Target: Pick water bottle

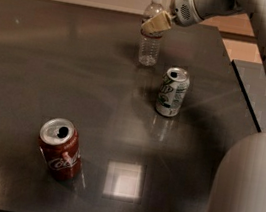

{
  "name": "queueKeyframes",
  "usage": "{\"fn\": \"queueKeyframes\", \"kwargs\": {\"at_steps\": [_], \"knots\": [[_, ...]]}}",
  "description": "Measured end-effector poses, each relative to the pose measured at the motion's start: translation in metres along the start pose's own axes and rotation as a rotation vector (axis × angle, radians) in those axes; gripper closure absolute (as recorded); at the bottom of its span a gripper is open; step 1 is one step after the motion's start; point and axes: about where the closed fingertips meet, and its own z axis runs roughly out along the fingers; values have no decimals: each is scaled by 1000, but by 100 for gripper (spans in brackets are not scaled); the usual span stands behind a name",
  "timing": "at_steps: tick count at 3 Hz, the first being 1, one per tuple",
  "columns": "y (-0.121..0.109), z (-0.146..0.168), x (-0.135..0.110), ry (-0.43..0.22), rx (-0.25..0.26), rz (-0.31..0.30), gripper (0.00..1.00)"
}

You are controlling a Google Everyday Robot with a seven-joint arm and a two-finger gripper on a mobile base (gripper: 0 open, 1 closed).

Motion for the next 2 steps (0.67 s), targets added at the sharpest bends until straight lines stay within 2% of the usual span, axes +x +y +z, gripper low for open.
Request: {"fn": "queueKeyframes", "kwargs": {"at_steps": [1, 2], "knots": [[11, -30, -8, 9, -12, -7, 100], [18, -65, -15, 10, -11, -16, 100]]}}
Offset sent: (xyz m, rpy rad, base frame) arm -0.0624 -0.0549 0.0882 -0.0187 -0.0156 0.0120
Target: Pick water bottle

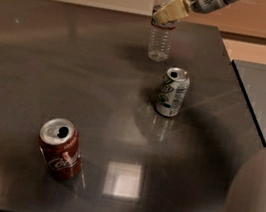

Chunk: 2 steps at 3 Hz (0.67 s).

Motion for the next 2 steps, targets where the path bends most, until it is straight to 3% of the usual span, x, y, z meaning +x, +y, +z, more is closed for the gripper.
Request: {"fn": "queueKeyframes", "kwargs": {"at_steps": [1, 2], "knots": [[4, -53, -11, -35, 17, -30, 100], [4, -53, -11, -36, 17, -31, 100]]}}
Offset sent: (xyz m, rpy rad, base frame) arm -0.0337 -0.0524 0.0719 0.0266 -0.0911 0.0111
